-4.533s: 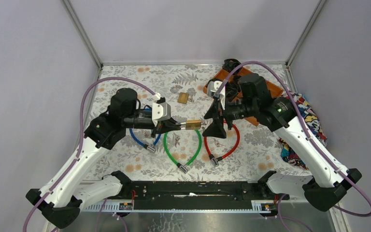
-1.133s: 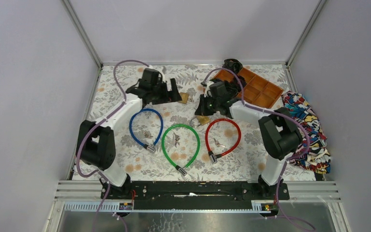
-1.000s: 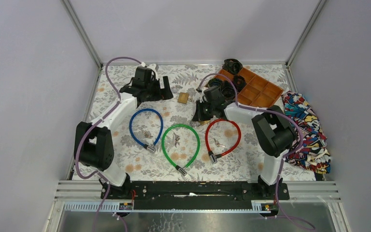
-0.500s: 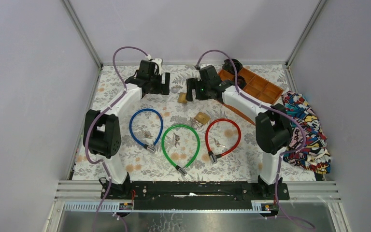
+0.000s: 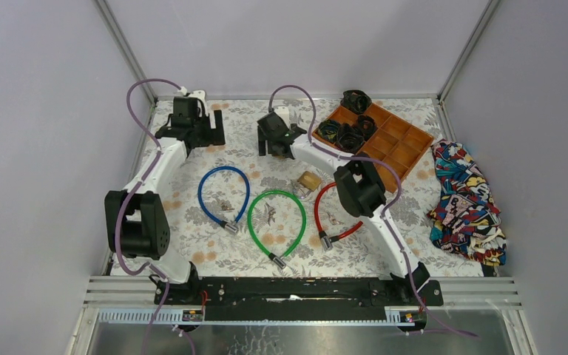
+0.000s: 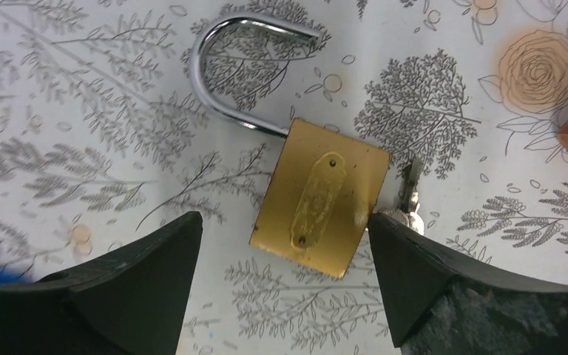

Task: Lock with the key
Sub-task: Pick up the lock from the center of the board.

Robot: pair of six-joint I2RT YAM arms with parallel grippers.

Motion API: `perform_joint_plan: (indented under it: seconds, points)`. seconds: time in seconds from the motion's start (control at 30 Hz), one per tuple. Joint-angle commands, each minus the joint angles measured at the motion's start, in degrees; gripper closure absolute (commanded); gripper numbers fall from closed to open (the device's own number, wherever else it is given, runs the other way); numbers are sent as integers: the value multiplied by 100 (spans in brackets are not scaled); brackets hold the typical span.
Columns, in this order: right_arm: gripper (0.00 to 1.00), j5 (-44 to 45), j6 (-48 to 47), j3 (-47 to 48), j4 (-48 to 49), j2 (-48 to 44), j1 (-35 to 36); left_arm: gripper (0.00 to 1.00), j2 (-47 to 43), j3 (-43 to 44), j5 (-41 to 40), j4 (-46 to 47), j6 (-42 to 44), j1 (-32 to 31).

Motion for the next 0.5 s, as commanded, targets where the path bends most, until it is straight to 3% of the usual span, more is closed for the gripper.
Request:
perform_joint_plan:
  seconds: [0.0,0.2,0.47]
  points:
    - [11,1022,-158,867,-253,378,31,4,-77,-128,296,178,72,-11]
    - [17,1171,-440,421,-262,430,41,4,-52,-65,433,191,-37,-11]
    - [21,1330,-1265,-696,188,-290,-23,4,-44,-124,522,192,-76,-11]
